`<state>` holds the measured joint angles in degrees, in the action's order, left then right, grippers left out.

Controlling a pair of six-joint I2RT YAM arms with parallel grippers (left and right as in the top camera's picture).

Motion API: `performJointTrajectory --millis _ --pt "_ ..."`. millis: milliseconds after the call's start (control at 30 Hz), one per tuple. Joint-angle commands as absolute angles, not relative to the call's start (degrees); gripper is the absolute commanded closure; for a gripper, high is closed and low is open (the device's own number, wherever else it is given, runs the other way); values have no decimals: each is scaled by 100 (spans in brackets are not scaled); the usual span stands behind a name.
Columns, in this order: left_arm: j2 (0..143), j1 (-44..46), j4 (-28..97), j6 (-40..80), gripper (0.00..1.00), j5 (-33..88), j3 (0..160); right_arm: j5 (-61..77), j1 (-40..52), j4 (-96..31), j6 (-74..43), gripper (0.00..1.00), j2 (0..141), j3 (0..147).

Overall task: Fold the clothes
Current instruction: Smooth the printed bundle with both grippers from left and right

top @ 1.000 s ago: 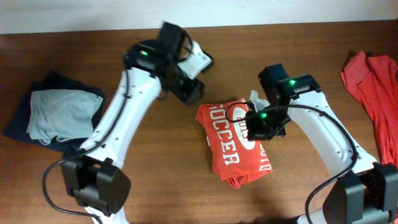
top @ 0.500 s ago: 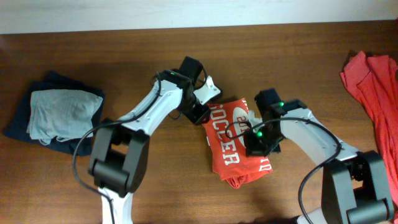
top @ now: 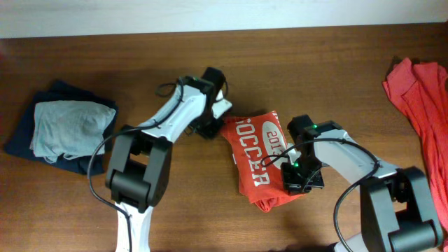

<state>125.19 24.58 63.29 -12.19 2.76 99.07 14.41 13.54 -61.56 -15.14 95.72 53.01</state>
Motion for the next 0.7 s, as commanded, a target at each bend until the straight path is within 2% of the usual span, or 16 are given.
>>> performJointTrajectory --millis 0,67,100,167,233,300,500,667 --pt "12322 2265 6731 -926 65 707 10634 1619 1380 -6243 -1293 96 9094 5708" --pt "12263 2226 6976 -919 49 1275 10864 1868 1380 -6254 -1076 95 8866 5883" --pt "12241 2222 7039 -847 41 1551 10899 1907 1380 -6250 -1048 92 8761 5981" --pt "12232 2222 7113 -646 37 1929 10895 1898 1378 -6178 -1048 83 8670 6086" --pt "12239 2224 7144 -318 36 2438 10807 1855 1378 -5961 -1048 79 8667 6095" --pt "12239 2228 7142 64 36 2622 10724 1723 1380 -5787 -1052 79 8746 6093" --pt "12239 2228 6869 1393 36 2646 10184 1107 1374 -4842 -1446 88 9255 6093" --pt "12239 2261 6659 1614 36 3330 9835 781 1374 -4268 -1798 96 9749 6093"
